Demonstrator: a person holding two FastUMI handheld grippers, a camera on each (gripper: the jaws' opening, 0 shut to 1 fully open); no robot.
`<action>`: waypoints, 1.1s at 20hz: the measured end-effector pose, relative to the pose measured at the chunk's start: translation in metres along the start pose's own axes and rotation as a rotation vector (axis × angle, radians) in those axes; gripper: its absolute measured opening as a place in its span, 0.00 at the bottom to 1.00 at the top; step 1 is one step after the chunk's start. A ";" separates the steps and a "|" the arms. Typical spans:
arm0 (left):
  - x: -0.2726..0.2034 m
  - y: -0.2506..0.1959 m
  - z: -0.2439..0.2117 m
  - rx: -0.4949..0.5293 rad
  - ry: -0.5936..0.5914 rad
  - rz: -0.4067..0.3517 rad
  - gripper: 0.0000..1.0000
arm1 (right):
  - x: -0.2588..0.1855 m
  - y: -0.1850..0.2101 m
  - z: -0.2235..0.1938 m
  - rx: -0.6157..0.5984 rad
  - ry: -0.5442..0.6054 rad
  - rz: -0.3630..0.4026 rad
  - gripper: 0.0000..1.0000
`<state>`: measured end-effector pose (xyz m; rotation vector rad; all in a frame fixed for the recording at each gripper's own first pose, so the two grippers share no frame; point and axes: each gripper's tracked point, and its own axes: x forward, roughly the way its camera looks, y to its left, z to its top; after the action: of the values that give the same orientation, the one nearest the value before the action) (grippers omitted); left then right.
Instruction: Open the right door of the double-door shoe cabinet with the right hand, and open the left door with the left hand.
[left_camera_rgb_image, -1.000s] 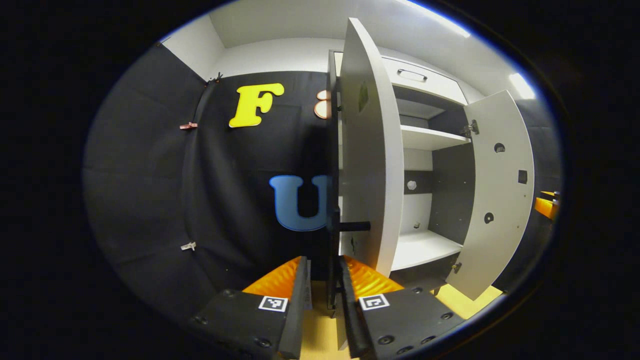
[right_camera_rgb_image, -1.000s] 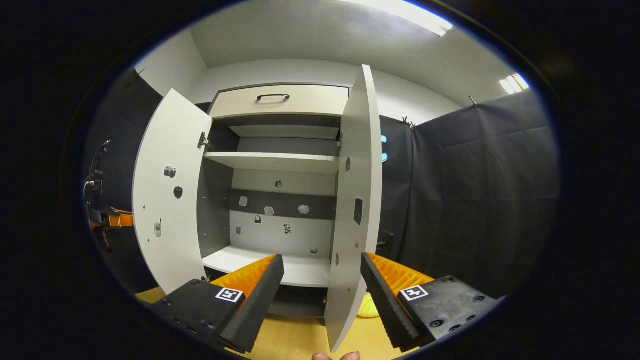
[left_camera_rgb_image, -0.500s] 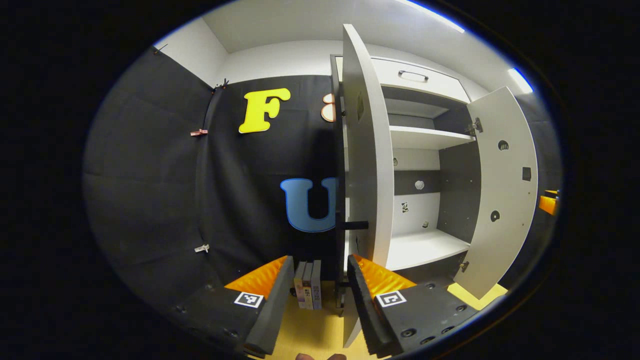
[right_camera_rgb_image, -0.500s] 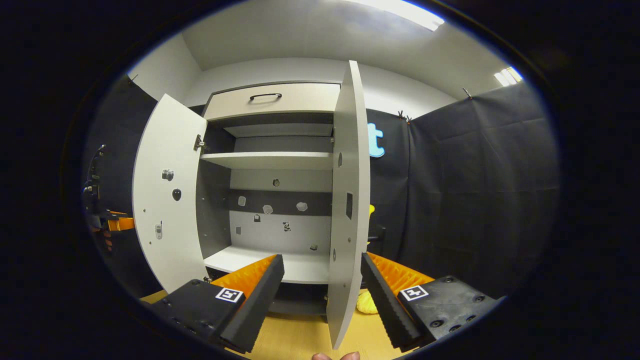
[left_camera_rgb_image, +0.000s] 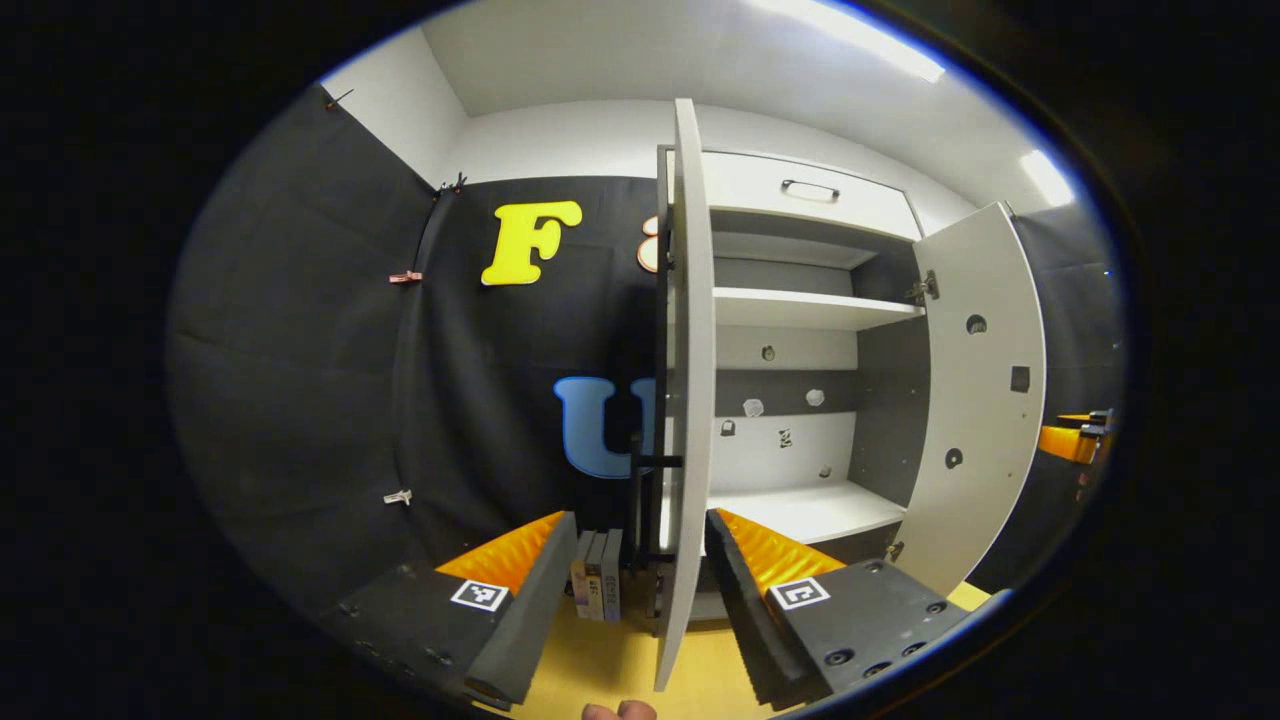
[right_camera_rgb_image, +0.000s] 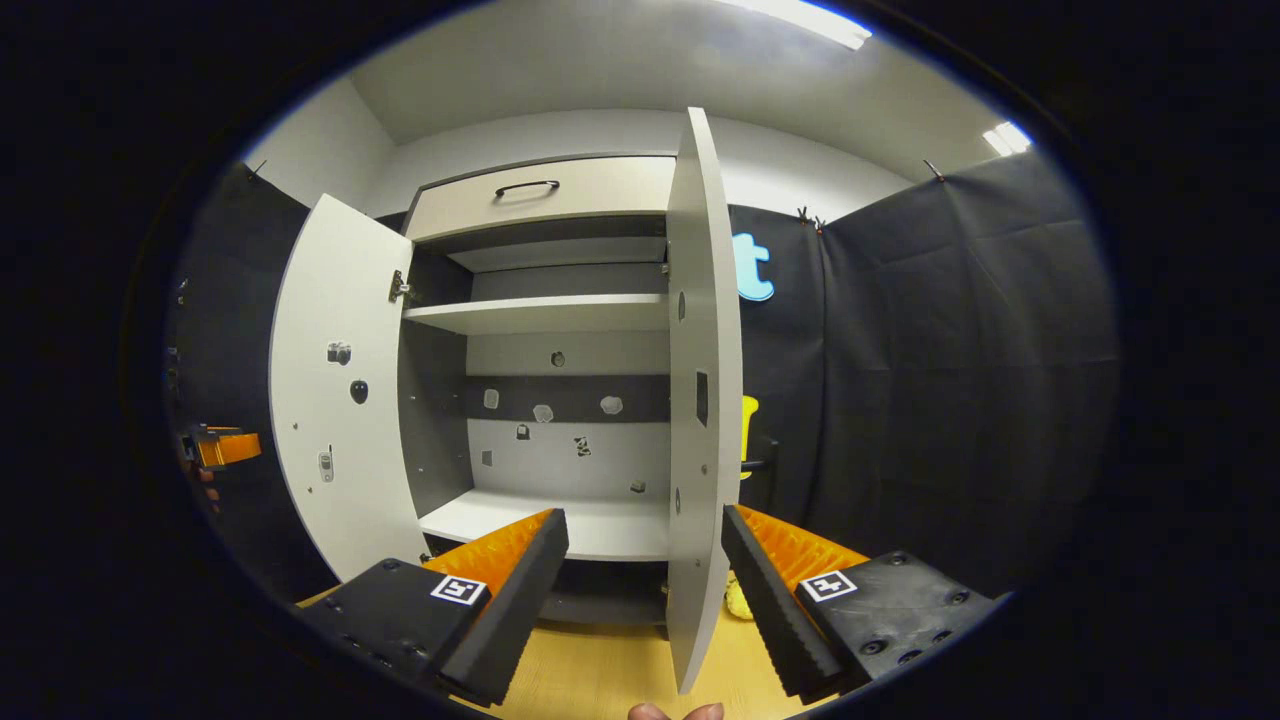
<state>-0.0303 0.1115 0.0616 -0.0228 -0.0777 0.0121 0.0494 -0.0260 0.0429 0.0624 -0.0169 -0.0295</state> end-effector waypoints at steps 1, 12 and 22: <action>-0.004 -0.007 0.005 0.003 -0.012 -0.010 0.87 | 0.000 0.001 0.000 0.004 0.002 0.000 0.98; -0.036 -0.098 0.006 0.010 -0.012 -0.066 0.99 | 0.001 0.003 0.005 0.026 -0.022 0.022 0.98; -0.034 -0.151 -0.003 0.033 -0.011 -0.084 0.98 | -0.008 0.016 0.009 0.060 -0.062 0.063 0.96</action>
<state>-0.0626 -0.0404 0.0593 0.0131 -0.0896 -0.0709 0.0417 -0.0105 0.0527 0.1209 -0.0822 0.0323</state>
